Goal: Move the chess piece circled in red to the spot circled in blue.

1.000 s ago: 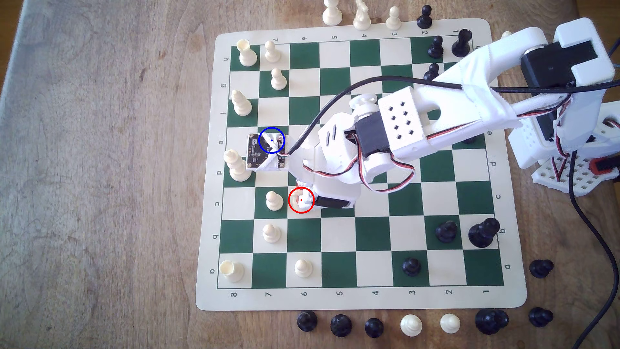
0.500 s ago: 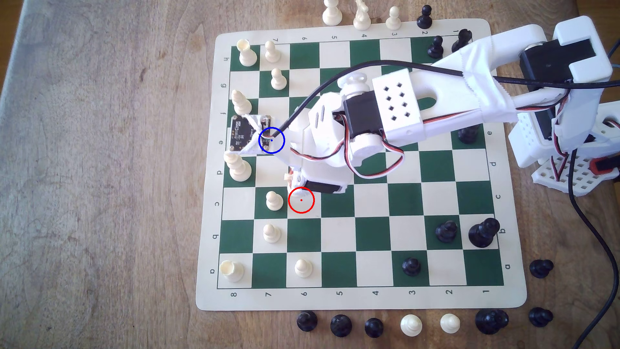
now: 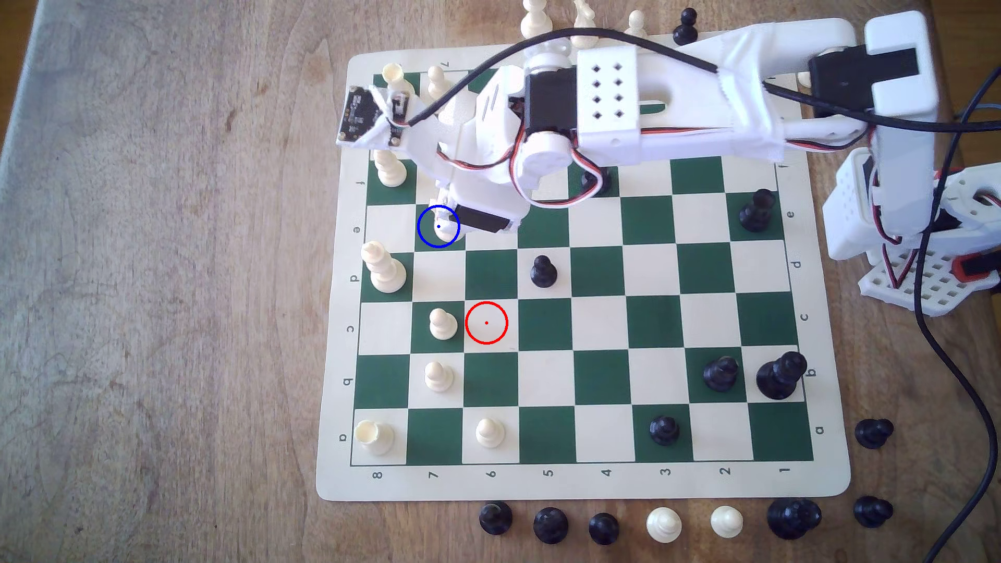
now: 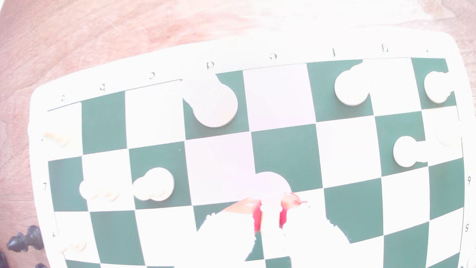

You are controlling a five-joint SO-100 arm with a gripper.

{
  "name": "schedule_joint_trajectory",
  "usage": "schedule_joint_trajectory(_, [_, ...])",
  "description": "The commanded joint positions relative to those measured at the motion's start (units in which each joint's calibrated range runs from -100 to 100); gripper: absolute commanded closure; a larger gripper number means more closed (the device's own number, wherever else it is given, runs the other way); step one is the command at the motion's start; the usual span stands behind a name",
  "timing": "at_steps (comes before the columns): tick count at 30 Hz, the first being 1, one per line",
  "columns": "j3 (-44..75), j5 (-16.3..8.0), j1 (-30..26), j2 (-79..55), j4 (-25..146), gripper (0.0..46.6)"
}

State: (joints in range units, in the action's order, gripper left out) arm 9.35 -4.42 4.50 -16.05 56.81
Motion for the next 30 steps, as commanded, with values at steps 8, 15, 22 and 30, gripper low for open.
schedule_joint_trajectory(8, [17.66, 0.00, 1.88, -8.57, 0.11, 46.4])
schedule_joint_trajectory(15, [18.03, -0.05, 2.27, -11.46, -0.96, 46.4])
schedule_joint_trajectory(22, [18.03, 0.05, 2.58, -12.82, -1.69, 46.3])
schedule_joint_trajectory(30, [17.39, 0.20, 2.35, -13.07, -1.61, 46.3])
